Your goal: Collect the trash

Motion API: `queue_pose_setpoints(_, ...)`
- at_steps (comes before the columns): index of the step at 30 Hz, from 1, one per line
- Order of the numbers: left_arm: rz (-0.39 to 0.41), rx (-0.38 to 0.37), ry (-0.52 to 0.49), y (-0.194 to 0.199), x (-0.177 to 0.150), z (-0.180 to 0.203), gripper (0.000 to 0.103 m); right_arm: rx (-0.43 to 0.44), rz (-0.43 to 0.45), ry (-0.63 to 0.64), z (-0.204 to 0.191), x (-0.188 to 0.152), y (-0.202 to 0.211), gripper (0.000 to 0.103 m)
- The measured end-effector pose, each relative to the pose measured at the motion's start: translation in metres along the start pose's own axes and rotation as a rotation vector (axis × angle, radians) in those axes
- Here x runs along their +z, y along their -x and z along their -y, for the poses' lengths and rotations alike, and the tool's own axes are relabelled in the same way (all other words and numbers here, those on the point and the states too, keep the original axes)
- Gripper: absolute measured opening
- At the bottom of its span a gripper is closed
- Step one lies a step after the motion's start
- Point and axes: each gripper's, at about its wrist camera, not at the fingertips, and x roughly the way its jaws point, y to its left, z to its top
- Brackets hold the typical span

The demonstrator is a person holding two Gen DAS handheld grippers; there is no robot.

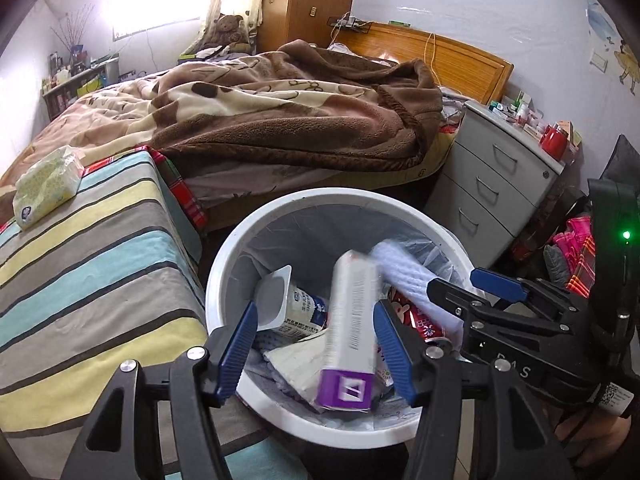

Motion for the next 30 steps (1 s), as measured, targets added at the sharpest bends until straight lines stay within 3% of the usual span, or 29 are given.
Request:
queue_pose_setpoints(3,0.003,0.002,0.003,0.003,-0.001,-0.001,0.061,0.0,0.015,-0.013,0.001,-0.001,0.004,0.067)
queue_pose_setpoints(11,0.029,0.012,0.007,0.022,-0.01,-0.003,0.065,0.022,0.069,-0.022,-0.006,-0.006,0.021,0.068)
queue_pose_setpoints(30,0.219,0.174,0.052,0.114,-0.073,-0.017,0.068,0.063,0.312,0.05,-0.044,-0.053,0.085,0.068)
